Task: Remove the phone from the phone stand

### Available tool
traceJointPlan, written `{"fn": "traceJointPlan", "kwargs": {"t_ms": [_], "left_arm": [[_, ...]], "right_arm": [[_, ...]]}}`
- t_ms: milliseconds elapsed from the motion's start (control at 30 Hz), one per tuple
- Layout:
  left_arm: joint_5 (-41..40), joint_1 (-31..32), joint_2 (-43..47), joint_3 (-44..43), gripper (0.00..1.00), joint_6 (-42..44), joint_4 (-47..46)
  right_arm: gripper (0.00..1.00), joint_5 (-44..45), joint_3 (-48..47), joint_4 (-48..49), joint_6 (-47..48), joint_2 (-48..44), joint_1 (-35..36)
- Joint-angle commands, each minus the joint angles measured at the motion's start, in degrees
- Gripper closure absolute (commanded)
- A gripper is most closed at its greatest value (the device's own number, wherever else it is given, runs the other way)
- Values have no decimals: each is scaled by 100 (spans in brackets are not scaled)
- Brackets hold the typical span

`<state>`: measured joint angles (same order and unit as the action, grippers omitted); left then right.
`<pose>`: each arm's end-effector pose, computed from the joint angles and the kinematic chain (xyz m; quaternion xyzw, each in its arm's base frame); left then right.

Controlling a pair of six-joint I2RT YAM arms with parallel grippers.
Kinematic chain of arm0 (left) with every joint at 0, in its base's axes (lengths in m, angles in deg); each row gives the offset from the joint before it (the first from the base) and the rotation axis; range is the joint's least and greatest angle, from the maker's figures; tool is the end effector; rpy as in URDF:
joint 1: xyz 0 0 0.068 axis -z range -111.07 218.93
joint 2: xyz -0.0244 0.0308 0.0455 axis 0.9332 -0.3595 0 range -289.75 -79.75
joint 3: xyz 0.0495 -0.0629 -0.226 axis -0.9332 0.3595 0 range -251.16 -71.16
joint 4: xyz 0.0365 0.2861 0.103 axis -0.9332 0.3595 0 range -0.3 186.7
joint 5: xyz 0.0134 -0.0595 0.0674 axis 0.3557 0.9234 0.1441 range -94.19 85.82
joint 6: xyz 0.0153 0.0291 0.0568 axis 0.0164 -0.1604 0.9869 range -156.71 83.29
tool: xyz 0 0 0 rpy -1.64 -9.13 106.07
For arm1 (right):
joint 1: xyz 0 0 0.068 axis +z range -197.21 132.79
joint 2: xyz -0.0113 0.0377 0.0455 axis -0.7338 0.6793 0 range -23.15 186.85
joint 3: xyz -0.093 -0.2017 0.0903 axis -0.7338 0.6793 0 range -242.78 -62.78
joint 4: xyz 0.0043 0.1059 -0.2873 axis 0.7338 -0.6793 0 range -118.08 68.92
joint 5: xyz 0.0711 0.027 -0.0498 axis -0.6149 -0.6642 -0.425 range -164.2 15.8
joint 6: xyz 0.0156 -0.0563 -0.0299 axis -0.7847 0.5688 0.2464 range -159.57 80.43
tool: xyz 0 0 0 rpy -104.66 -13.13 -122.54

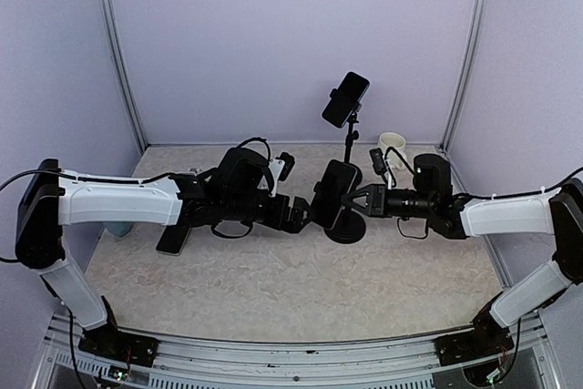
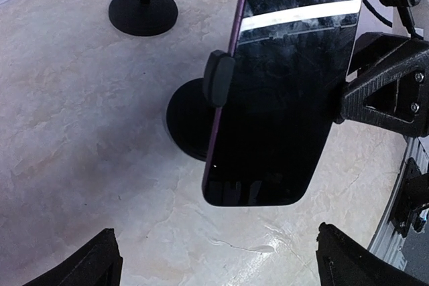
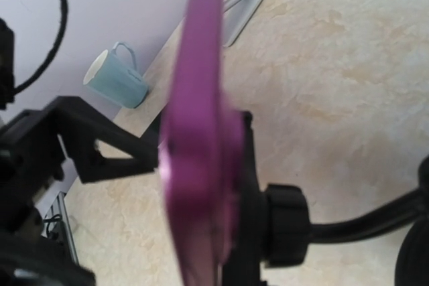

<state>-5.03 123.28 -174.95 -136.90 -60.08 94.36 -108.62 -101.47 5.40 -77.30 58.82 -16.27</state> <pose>0.2505 -0.3481 0.1802 0.2326 0.8523 -0.2889 0.3689 0.2882 0.2068 0.1505 -0.1306 0.7760 0.5174 0.3363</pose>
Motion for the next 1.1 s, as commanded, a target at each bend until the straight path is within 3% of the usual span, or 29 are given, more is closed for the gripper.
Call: {"fn": "traceJointPlan", "kwargs": {"t_ms": [0,600,1067], "left_arm": [[396,65,-290,-308,1,-69,-385],[365,205,-1396,-1317,2,169,-155],[-141,246,-1699,-1647,13,317,99]], "right_arm": [[100,112,-312,887,-32,18,146],[100,146,-331,1076,-170,186,323],[100,93,-271,1145,-258,231,351]]}}
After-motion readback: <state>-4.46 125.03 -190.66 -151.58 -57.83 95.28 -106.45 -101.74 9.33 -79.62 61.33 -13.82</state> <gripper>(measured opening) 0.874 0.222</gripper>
